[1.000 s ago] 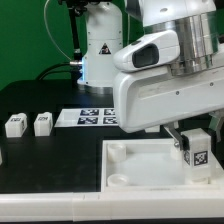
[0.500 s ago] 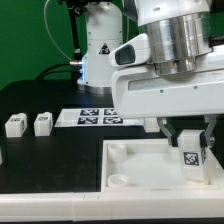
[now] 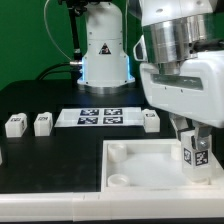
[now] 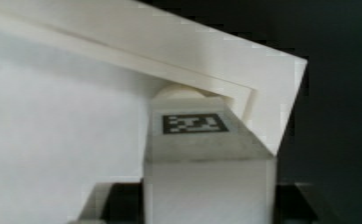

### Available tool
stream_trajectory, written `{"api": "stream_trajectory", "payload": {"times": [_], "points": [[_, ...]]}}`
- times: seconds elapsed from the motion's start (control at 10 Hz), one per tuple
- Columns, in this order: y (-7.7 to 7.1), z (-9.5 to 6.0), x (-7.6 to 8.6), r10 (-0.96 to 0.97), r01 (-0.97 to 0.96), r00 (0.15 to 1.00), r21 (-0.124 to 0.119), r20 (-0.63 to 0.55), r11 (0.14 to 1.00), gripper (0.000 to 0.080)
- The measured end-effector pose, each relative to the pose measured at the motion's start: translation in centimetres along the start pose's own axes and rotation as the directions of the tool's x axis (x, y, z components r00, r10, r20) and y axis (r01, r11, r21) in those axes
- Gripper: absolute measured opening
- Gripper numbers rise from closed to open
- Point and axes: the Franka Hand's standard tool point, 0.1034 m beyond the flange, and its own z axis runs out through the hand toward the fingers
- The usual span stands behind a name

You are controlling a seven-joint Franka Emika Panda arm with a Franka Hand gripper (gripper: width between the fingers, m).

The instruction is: Assemble one leg

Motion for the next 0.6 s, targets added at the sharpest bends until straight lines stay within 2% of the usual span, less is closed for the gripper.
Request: {"api": "stream_trajectory", "payload": {"times": [0.4,0.6], "points": [[0.03,-0.02,-0.11,-0.034,0.034,0.999,-0.004,0.002,0.999,0.0298],[0.05,-0.11,-0.17,-0.328,0.328,0.945,-0.009,0.003,0.945,0.0298]]}}
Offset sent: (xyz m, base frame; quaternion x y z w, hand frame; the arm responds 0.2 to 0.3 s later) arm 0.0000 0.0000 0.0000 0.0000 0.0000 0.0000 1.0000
